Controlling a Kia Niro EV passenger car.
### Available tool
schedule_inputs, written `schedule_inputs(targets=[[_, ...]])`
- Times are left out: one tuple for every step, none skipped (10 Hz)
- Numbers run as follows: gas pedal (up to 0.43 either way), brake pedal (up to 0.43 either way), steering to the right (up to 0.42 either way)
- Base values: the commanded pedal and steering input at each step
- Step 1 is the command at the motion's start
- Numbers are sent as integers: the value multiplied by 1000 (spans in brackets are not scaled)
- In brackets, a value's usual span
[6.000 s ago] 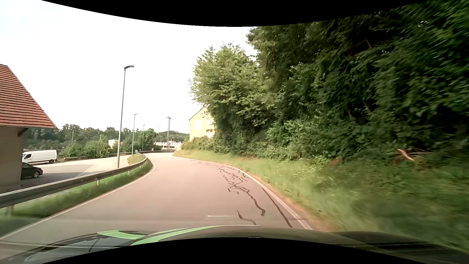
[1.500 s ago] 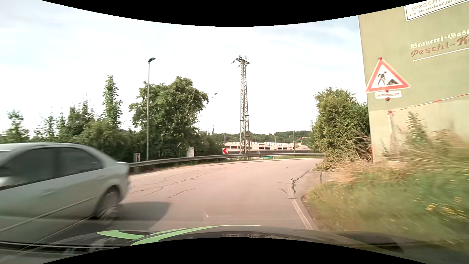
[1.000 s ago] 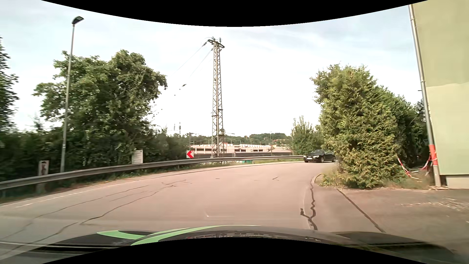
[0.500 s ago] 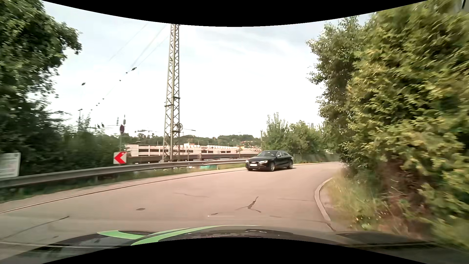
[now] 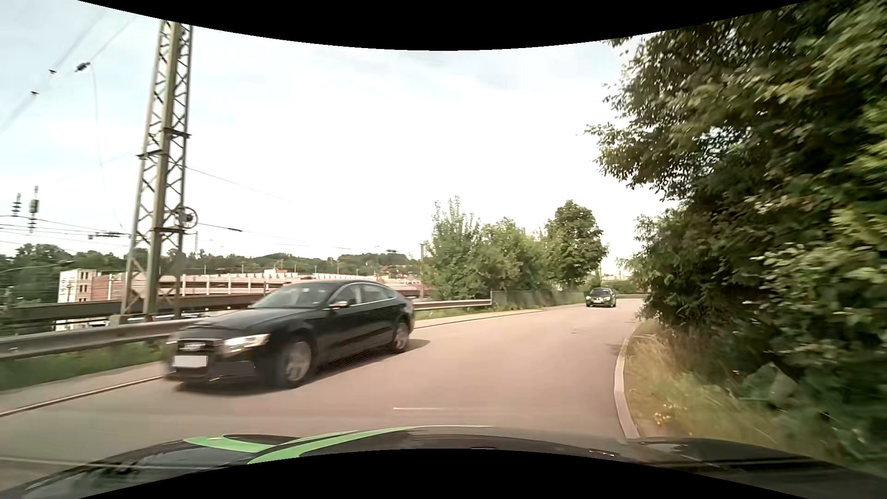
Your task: Follow the waypoints while adhering to traffic rules and regulations
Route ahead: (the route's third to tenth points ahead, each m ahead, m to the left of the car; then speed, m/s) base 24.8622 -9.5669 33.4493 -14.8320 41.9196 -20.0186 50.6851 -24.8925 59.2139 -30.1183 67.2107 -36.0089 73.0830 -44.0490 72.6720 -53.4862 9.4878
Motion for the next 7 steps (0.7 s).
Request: schedule_inputs(targets=[[138,0,176],[138,0,177],[150,0,179],[157,0,186],[157,0,189],[169,0,189],[177,0,188]])
